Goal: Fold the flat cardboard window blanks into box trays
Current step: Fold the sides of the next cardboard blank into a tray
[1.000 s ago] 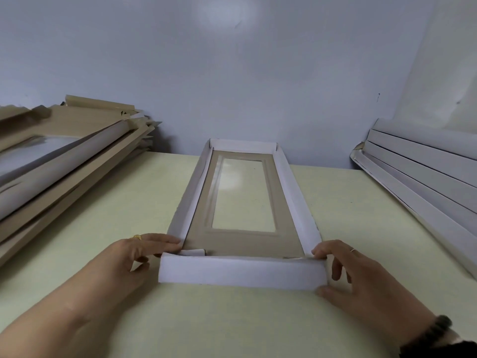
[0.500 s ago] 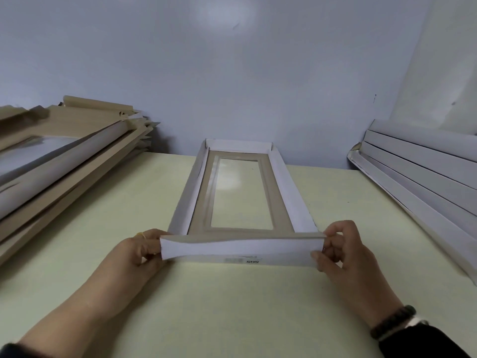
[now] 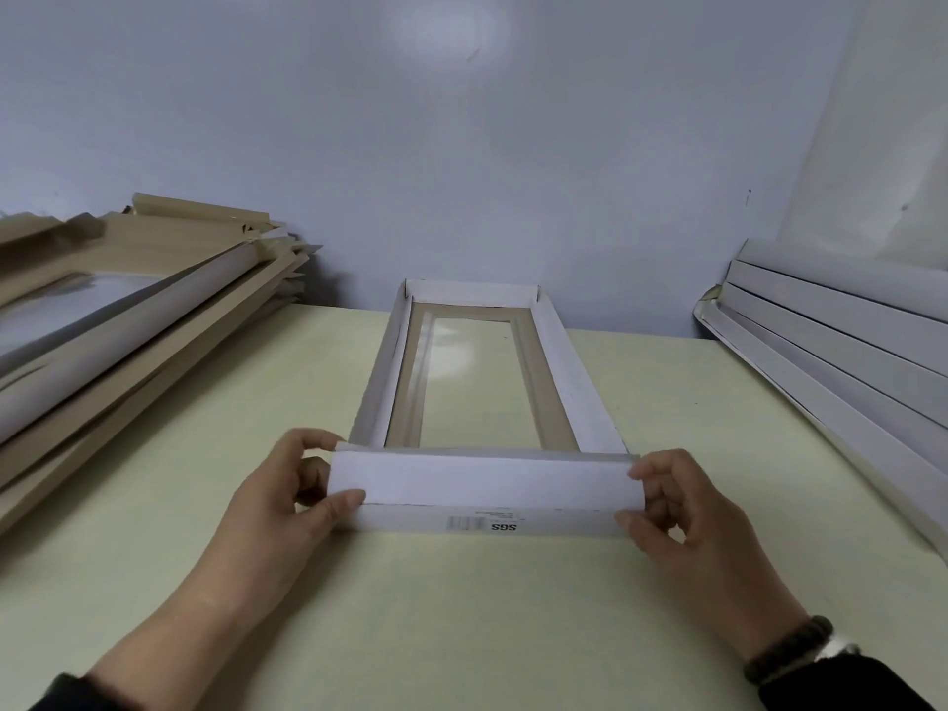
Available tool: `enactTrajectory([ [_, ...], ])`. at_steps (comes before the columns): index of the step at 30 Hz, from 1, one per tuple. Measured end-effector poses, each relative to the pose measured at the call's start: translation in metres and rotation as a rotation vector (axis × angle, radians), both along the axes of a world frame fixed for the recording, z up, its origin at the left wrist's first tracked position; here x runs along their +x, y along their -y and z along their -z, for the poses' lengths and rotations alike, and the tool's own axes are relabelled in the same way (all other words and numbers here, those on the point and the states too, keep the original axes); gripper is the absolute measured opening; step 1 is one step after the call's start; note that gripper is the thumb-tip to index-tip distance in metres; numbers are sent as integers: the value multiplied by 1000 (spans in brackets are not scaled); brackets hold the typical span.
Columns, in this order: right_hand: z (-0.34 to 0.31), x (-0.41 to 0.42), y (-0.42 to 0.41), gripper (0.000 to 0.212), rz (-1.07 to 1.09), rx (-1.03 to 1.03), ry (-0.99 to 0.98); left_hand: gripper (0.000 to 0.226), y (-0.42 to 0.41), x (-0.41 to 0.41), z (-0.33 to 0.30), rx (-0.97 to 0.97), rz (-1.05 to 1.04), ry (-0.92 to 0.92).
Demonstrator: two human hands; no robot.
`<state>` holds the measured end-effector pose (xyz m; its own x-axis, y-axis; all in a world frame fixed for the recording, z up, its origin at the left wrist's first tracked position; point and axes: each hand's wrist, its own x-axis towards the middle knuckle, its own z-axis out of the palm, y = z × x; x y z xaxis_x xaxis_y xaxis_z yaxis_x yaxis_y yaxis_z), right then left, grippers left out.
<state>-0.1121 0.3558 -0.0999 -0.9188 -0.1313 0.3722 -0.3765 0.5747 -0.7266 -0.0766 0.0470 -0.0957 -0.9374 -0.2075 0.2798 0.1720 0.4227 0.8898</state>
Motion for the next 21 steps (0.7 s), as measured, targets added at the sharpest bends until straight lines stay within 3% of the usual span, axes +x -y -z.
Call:
enactTrajectory([
  [5,-3,2,8,32,9,174,-117,41,-5,2,0,-158,-49,-14],
  [9,-1,0,8,17,-39,254,-135,26,-5,5,-1,-349,39,-15],
  [13,1,-1,8,16,-46,299,-151,18,-5,2,5,-582,65,-87],
  [17,2,-1,8,19,17,405,-172,13,-6,2,7,-603,65,-87],
  [21,-3,0,8,28,92,564,-348,15,-8,1,8,-612,92,-83],
])
